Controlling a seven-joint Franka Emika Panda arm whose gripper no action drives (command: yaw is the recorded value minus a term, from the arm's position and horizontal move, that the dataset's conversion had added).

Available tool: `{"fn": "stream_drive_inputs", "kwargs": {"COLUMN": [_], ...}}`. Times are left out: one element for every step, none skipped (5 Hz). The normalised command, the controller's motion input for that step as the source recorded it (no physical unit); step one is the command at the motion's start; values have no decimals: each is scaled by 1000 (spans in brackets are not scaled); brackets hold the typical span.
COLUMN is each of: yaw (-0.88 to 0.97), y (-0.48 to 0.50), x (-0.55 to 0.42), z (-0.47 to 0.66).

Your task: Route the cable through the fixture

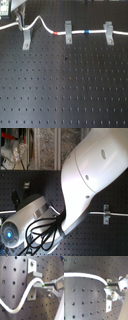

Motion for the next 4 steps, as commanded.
{"fn": "stream_drive_inputs", "kwargs": {"yaw": [0,0,0,0], "y": [9,0,77,52], "x": [9,3,74,-246], "z": [246,313,217,55]}}
